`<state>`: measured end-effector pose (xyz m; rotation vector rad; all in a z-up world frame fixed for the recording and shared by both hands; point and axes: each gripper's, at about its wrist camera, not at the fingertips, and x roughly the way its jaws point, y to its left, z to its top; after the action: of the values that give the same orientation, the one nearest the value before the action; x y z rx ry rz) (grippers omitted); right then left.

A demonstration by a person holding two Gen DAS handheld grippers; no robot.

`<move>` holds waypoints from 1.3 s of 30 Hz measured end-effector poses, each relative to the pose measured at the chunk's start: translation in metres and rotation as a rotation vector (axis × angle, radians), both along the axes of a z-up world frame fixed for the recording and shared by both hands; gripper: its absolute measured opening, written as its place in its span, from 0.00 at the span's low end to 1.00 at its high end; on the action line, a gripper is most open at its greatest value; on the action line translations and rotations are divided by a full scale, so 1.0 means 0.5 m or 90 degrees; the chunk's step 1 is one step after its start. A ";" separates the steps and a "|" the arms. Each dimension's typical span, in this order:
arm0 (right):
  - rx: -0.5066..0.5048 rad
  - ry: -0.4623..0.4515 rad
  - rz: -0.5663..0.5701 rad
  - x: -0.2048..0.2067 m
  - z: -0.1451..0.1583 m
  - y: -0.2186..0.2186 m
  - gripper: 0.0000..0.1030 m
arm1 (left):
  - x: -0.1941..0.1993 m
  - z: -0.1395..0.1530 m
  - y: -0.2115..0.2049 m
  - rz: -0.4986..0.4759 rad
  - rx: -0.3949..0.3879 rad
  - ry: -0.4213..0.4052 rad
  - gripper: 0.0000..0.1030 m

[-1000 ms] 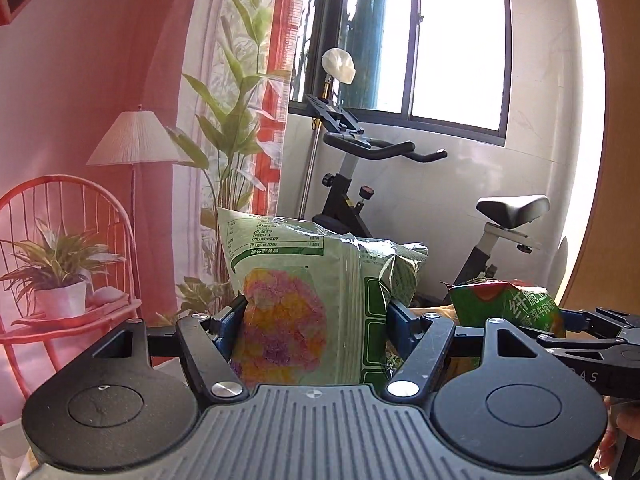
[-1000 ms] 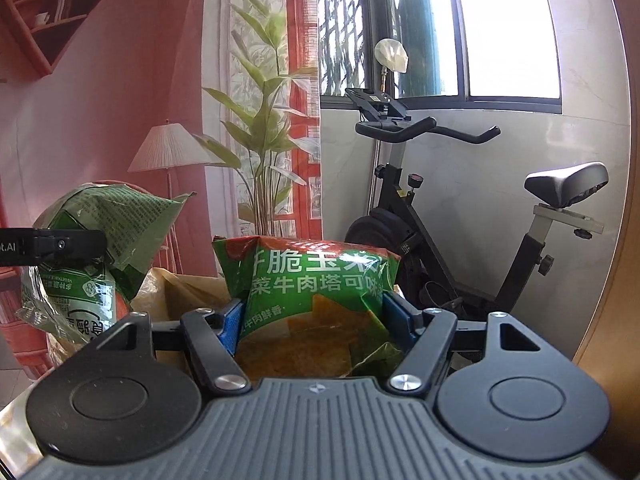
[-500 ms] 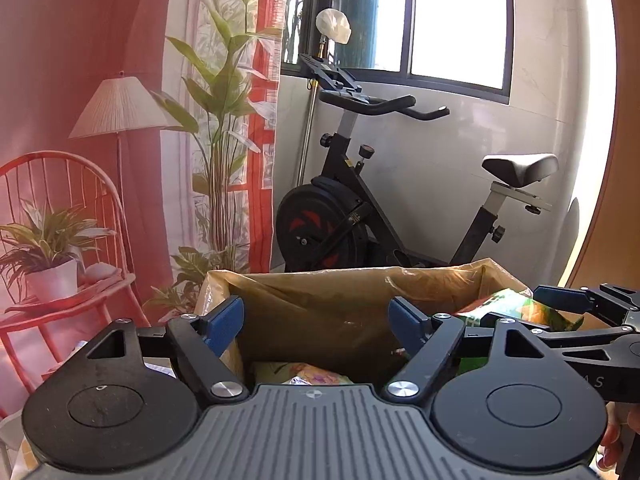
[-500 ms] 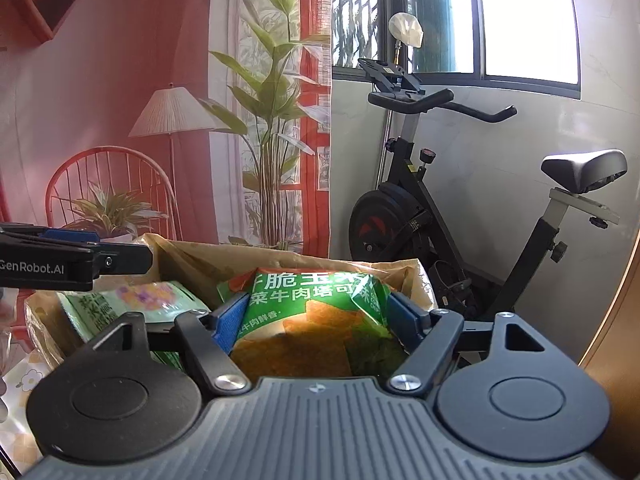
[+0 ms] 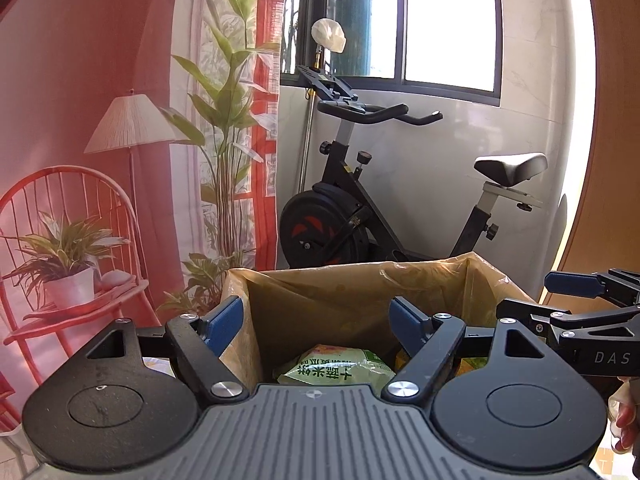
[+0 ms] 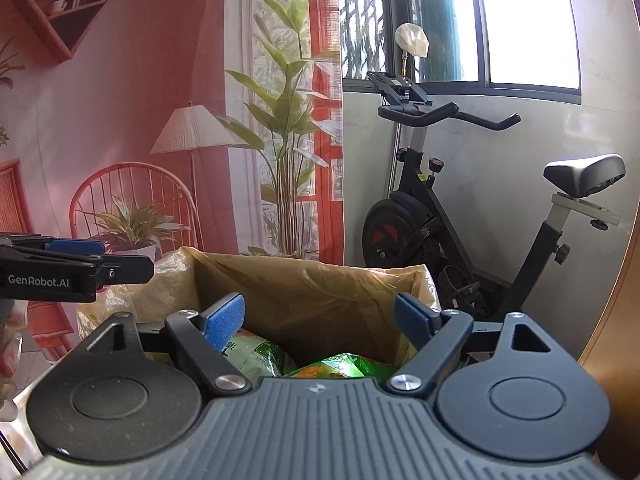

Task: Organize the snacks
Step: 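Open both tools over the box to drop the two bags, then lower both tools to the remaining small snacks in front of the box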

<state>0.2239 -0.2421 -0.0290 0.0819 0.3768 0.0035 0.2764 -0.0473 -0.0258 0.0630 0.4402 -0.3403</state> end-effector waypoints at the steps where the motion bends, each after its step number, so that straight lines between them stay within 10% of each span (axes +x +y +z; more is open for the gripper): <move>1: 0.001 0.000 0.003 -0.010 0.002 0.002 0.82 | -0.010 0.000 0.003 0.000 0.000 0.001 0.80; 39: 0.050 0.074 0.015 -0.287 -0.232 -0.015 0.82 | -0.269 -0.207 0.164 0.094 -0.047 0.097 0.79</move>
<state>0.0804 -0.2494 -0.1449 0.1563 0.4933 0.0378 0.1421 0.0348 -0.1295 -0.0678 0.5787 -0.2169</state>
